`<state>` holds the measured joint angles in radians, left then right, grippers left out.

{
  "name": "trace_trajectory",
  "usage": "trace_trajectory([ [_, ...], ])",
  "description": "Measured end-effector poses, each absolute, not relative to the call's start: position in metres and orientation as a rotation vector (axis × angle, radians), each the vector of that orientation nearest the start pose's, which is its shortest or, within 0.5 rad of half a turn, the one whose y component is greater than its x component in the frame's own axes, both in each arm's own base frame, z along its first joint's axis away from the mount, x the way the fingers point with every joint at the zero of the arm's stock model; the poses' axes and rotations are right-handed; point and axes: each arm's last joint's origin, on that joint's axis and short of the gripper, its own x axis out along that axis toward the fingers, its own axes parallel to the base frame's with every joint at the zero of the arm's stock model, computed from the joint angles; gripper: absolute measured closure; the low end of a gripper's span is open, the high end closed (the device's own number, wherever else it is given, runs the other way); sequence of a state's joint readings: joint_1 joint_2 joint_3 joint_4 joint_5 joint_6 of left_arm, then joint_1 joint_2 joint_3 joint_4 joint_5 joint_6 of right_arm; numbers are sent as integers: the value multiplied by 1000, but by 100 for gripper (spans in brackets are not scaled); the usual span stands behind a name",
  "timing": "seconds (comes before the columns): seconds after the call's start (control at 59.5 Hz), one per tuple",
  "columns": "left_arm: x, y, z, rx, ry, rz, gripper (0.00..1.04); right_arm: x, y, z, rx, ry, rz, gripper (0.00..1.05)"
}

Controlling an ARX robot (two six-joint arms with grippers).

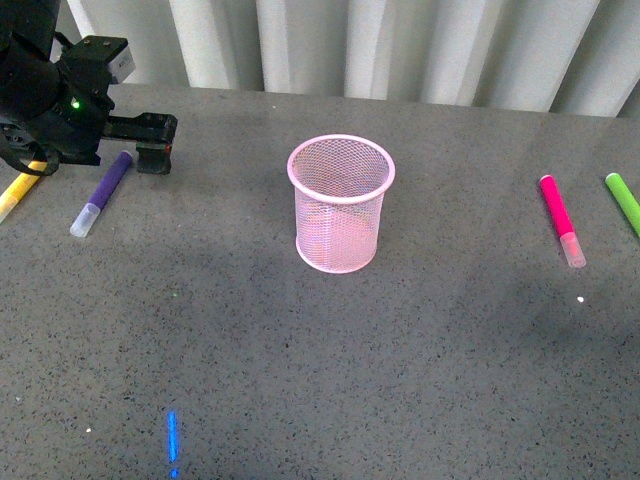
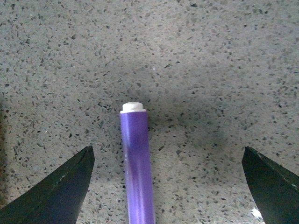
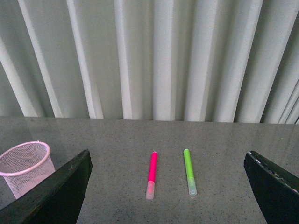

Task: Insert purple and pink pens into pink cup

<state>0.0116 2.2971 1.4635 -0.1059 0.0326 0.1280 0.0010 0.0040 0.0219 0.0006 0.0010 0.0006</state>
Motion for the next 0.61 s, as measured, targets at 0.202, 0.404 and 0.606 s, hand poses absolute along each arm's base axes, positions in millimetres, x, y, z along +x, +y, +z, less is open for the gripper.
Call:
trace_trajectory([
  [0.202,464,11,71,95,955,-68,7,97,0,171,1,-19,0,7],
  [0.404,465,11,70,95,956,-64,7,97,0,171,1,-19,0,7],
  [0.606,466,8,71,99,991,-72,20,97,0,171,1,-19,0,7],
])
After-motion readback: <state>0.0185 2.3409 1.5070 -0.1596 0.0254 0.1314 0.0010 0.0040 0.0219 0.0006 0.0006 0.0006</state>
